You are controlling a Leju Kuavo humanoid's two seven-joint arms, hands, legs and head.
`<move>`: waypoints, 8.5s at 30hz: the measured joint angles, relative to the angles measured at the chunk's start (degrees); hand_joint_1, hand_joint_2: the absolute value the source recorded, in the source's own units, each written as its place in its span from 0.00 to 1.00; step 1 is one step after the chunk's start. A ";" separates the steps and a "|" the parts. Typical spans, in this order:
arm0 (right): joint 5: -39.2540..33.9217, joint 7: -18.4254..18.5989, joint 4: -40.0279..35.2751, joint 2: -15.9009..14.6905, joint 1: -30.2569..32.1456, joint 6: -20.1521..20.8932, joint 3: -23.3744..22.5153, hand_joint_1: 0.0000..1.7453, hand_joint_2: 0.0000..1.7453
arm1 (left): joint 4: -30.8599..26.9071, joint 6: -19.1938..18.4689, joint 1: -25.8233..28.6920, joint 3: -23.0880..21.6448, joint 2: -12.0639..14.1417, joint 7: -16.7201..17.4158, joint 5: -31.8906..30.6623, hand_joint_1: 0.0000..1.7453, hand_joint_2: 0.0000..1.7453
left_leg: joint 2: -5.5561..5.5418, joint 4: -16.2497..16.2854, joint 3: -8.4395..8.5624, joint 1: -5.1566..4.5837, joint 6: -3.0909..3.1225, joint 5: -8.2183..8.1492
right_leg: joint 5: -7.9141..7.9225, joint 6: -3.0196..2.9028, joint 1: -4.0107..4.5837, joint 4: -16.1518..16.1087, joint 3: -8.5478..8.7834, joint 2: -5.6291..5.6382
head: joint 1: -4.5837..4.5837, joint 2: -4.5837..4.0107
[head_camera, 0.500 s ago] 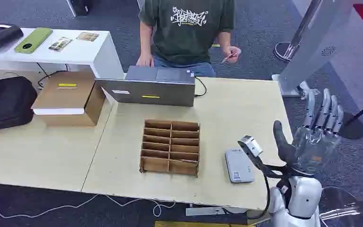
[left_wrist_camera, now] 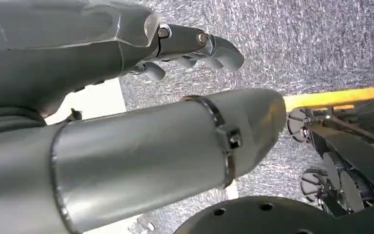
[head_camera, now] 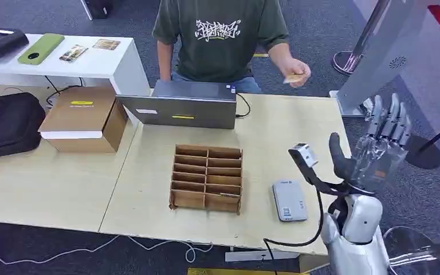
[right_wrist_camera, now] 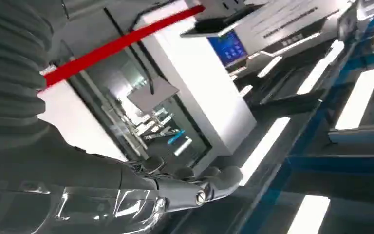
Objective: Pass the card to the sensor for recognition and then transmit it.
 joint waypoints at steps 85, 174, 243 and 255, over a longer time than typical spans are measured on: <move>-54.50 -26.27 53.03 3.05 -36.93 38.06 -4.82 1.00 1.00 | -1.62 -1.62 -0.80 0.00 2.95 2.47 -3.54 0.00 0.00 | 0.05 0.03 0.07 0.02 -0.13 0.13 | 0.14 -0.14 0.01 0.07 -0.02 0.06 | 0.00 0.00; -46.23 -7.85 0.15 7.42 15.93 37.71 -7.83 1.00 1.00 | -1.53 0.02 -1.25 0.02 1.60 3.30 -1.38 0.00 0.00 | -0.01 -0.01 0.04 0.03 -0.14 -0.02 | -0.07 -0.08 0.02 0.05 -0.03 0.04 | -0.02 0.00; -38.44 -16.59 4.41 7.69 8.82 21.81 -5.69 1.00 1.00 | -1.53 0.72 -0.82 0.02 0.79 1.95 2.25 0.00 0.00 | 0.07 -0.01 0.23 0.01 -0.15 0.00 | -0.05 -0.09 0.01 0.06 0.15 0.09 | -0.02 0.00; -22.04 -15.87 -3.16 9.21 8.66 6.49 -6.78 1.00 1.00 | -1.53 0.87 -0.89 0.00 0.22 1.51 2.03 0.00 0.00 | 0.07 -0.01 0.24 0.03 -0.15 0.00 | -0.06 -0.09 0.01 0.06 0.14 0.10 | 0.00 0.00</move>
